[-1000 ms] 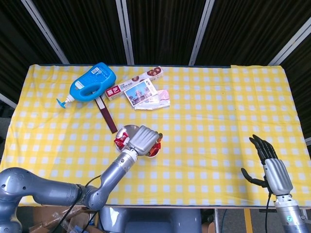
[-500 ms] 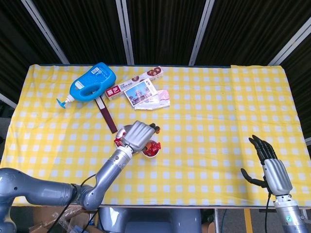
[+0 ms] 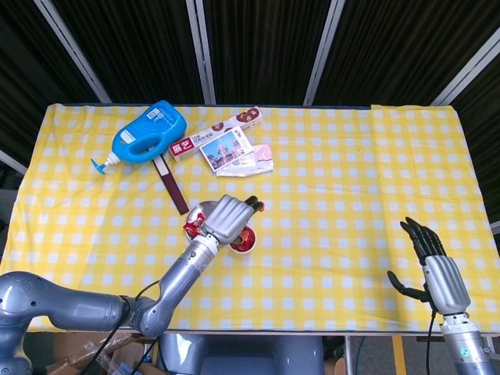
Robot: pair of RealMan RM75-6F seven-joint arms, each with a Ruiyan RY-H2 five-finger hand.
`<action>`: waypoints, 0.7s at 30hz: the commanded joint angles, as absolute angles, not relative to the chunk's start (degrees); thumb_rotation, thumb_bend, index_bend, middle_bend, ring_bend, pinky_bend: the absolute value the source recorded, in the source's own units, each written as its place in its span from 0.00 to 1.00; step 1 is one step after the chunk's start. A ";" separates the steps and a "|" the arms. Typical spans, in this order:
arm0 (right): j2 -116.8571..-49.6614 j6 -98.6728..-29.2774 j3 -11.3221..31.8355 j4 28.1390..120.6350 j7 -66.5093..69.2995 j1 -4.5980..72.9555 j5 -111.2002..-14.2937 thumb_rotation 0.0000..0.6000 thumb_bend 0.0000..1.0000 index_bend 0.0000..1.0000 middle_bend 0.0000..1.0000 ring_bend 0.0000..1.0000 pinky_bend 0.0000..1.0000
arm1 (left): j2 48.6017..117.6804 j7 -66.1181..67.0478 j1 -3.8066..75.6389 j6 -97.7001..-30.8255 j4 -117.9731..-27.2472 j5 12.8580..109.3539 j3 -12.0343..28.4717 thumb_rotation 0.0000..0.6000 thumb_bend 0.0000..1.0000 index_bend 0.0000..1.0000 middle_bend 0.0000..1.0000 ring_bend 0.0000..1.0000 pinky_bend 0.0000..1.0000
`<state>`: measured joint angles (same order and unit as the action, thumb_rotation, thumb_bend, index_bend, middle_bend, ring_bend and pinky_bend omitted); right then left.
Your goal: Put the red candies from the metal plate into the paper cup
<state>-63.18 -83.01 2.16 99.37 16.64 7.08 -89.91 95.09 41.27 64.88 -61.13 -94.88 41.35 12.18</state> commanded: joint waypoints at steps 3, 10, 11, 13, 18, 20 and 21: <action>-63.08 -83.07 2.12 99.35 16.89 7.05 -90.00 1.00 0.39 0.00 0.00 0.00 0.00 | 94.21 41.57 64.29 -61.49 -95.51 41.55 11.64 1.00 0.34 0.28 0.24 0.89 0.98; -63.08 -83.08 2.15 99.27 16.98 7.09 -90.04 1.00 0.39 0.00 0.00 0.00 0.00 | 90.26 41.16 61.56 -63.69 -97.88 42.87 10.07 1.00 0.34 0.29 0.56 0.90 0.98; -63.09 -83.05 2.14 99.26 16.90 7.10 -90.04 1.00 0.39 0.00 0.00 0.00 0.00 | 89.63 41.03 61.03 -64.04 -98.16 43.05 9.76 1.00 0.33 0.30 0.63 0.90 0.98; -63.13 -82.96 2.11 99.23 16.73 7.13 -90.03 1.00 0.39 0.00 0.00 0.00 0.00 | 88.34 40.78 59.99 -64.32 -98.54 43.04 9.00 1.00 0.33 0.32 0.74 0.91 0.98; -63.22 -82.84 2.13 99.26 16.37 7.15 -89.86 1.00 0.39 0.00 0.00 0.00 0.00 | 85.75 41.01 58.15 -63.29 -99.15 41.12 6.83 1.00 0.33 0.38 0.86 0.94 0.98; -63.27 -82.75 2.11 99.25 16.20 7.17 -89.80 1.00 0.39 0.00 0.00 0.00 0.00 | 85.47 41.64 57.54 -63.30 -99.02 39.98 5.93 1.00 0.33 0.38 0.89 0.96 0.99; -63.30 -82.69 2.08 99.25 16.11 7.18 -89.79 1.00 0.39 0.00 0.00 0.00 0.00 | 85.52 42.06 57.33 -63.35 -98.92 39.19 5.61 1.00 0.33 0.38 0.90 0.96 0.99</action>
<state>-63.29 -82.71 2.09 99.25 16.11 7.17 -89.80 85.63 41.48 57.79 -63.37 -99.01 40.12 6.13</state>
